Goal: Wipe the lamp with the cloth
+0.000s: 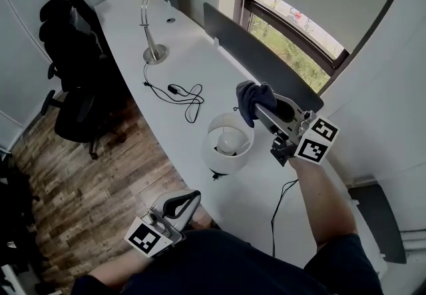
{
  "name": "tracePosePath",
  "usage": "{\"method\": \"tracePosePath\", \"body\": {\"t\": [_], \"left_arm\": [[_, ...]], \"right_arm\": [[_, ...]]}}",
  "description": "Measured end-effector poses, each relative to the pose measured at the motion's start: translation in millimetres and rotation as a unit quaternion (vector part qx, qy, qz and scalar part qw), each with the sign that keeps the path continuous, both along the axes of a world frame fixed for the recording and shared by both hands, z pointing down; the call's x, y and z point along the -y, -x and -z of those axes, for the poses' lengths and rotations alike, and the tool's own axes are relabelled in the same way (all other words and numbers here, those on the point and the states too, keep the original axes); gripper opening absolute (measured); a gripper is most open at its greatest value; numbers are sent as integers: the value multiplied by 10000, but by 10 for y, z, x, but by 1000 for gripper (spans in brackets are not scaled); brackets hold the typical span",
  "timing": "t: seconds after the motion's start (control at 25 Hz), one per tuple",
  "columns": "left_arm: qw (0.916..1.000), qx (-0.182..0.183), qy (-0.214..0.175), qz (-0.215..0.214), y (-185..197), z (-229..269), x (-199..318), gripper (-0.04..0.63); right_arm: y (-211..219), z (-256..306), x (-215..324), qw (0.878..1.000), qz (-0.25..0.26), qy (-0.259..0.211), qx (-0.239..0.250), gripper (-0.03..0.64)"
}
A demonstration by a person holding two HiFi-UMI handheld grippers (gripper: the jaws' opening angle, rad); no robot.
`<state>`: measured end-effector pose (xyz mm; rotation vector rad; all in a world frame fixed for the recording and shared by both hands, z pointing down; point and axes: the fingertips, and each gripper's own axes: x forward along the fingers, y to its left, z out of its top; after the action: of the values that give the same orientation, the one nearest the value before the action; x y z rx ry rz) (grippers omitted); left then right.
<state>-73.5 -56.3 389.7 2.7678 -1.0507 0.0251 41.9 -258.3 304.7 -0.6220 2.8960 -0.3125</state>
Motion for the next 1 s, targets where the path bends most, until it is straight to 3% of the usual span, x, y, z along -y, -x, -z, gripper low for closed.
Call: {"method": "tracePosePath", "body": {"t": [0.4, 0.68, 1.0], "left_arm": [[9986, -168, -327, -384, -83, 247, -115, 6], [9973, -274, -378, -570, -104, 295, -202, 6], [9963, -331, -386, -693, -108, 326, -320, 6]], "right_arm": [[-64, 540, -651, 9980, -361, -474, 211, 123], [-23, 417, -1190, 9969, -506, -436, 419, 123], [124, 81, -1624, 9968, -509, -74, 617, 123]]}}
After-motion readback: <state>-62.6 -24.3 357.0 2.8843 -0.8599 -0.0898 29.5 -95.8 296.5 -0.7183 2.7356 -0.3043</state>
